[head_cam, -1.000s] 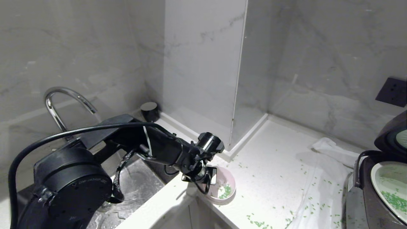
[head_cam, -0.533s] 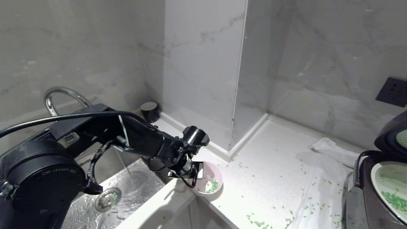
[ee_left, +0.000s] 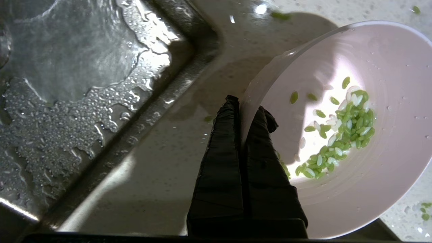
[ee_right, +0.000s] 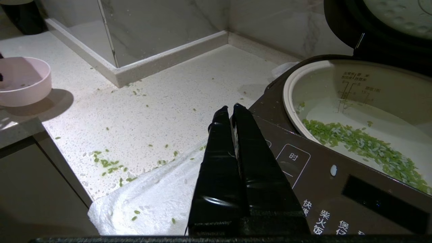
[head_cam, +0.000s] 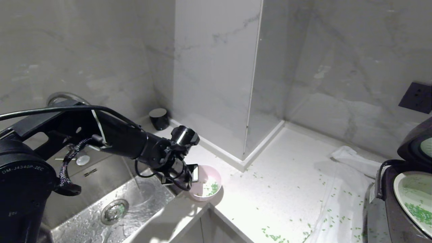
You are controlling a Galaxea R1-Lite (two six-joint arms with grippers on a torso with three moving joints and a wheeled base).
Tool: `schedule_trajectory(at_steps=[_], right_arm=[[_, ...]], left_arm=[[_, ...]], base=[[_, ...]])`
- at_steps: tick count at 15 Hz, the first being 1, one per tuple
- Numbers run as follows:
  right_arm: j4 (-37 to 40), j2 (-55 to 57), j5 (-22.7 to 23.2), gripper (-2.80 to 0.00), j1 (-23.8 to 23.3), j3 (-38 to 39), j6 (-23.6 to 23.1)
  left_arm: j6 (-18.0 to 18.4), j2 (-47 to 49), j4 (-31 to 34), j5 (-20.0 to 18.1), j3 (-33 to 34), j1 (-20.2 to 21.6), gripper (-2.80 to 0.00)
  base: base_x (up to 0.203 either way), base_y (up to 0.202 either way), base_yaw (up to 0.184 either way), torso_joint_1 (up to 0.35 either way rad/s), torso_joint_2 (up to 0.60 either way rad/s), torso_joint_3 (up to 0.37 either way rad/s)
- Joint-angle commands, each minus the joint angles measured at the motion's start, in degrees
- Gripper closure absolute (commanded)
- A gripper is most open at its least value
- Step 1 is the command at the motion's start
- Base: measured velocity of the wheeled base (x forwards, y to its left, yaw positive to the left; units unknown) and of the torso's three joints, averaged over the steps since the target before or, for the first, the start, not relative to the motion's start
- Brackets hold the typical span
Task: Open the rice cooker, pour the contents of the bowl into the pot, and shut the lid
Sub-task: Fill a bowl with water from the tap
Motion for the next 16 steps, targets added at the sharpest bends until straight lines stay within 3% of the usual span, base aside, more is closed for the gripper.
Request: schedule_trajectory(at_steps=[1, 4, 11, 16], right_arm=[[0.0, -0.1, 0.1, 0.00, 0.0, 0.1, 0.0], [0.0, 0.0, 0.1, 0.00, 0.0, 0.1, 0.0], [0.0, 0.0, 0.1, 0.00, 0.0, 0.1, 0.0], [0.0, 0.0, 0.1, 0.00, 0.0, 0.1, -0.1]], left_arm=[[-0.2, -1.7, -1.0, 0.2, 2.5, 1.6, 0.00], [-0.1, -2.5, -4.0, 0.3, 5.5, 3.5, 0.00], [0.7, -3.7, -3.8, 0.4, 5.9, 6.8, 0.00], [0.5, -6.3, -4.2, 0.6, 9.9, 9.1, 0.00]], base=[[0.000, 0.000, 0.000, 0.000, 0.00, 0.000], [0.000, 0.000, 0.000, 0.000, 0.00, 0.000], [0.000, 0.000, 0.000, 0.000, 0.00, 0.000], [0.000, 0.000, 0.000, 0.000, 0.00, 0.000]])
